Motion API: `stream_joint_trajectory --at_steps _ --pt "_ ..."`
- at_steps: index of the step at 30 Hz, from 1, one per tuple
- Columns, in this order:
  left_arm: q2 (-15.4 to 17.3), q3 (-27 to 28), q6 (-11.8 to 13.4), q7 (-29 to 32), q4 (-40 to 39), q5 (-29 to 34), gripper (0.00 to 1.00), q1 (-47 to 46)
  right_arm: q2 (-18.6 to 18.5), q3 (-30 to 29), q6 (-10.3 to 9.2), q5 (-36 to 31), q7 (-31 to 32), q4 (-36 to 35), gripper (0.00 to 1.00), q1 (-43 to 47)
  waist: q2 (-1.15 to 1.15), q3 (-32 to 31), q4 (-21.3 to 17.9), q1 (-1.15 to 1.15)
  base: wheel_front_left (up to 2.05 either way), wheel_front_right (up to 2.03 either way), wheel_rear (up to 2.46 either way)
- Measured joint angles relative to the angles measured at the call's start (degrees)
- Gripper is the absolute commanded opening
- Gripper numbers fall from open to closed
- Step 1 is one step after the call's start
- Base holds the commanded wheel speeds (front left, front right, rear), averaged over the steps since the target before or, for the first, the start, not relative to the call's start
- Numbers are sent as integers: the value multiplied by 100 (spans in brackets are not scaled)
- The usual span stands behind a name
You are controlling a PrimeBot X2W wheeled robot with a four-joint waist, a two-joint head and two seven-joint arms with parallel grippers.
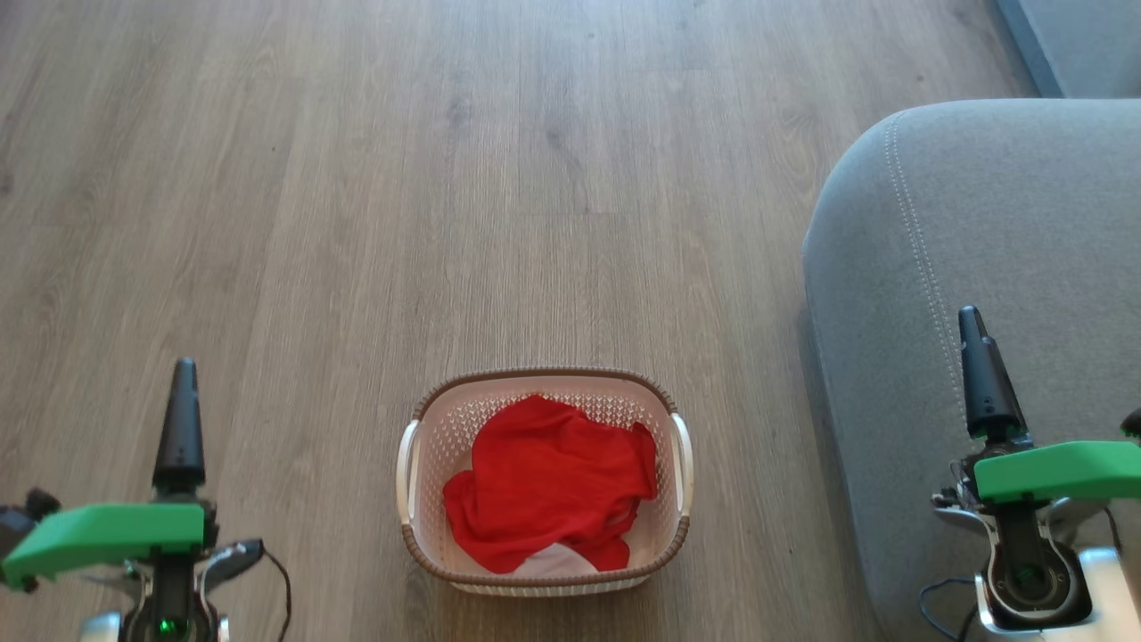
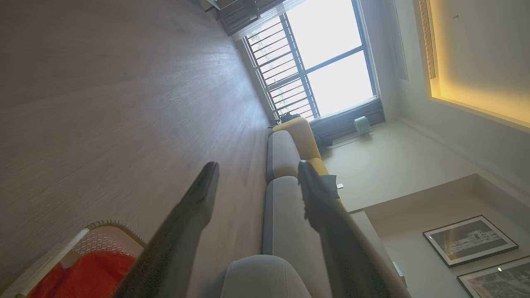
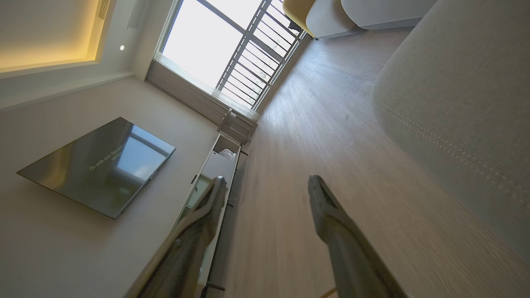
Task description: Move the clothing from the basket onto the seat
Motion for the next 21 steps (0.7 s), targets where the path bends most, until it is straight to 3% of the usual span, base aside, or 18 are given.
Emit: stream_joint_trajectory --at_steps 5,13,21 --pt "1 -46 292 -53 -301 261 100 -26 0 3 0 -285 -92 -105 100 -9 0 29 11 0 0 0 0" --pt "2 -475 832 -164 -866 1260 100 -26 0 82 0 -976 -225 -305 100 -125 0 78 25 0 0 0 0" --pt "7 -1172 1096 -301 -1160 2316 100 -26 0 238 0 -1636 -341 -463 100 -174 0 108 37 0 0 0 0"
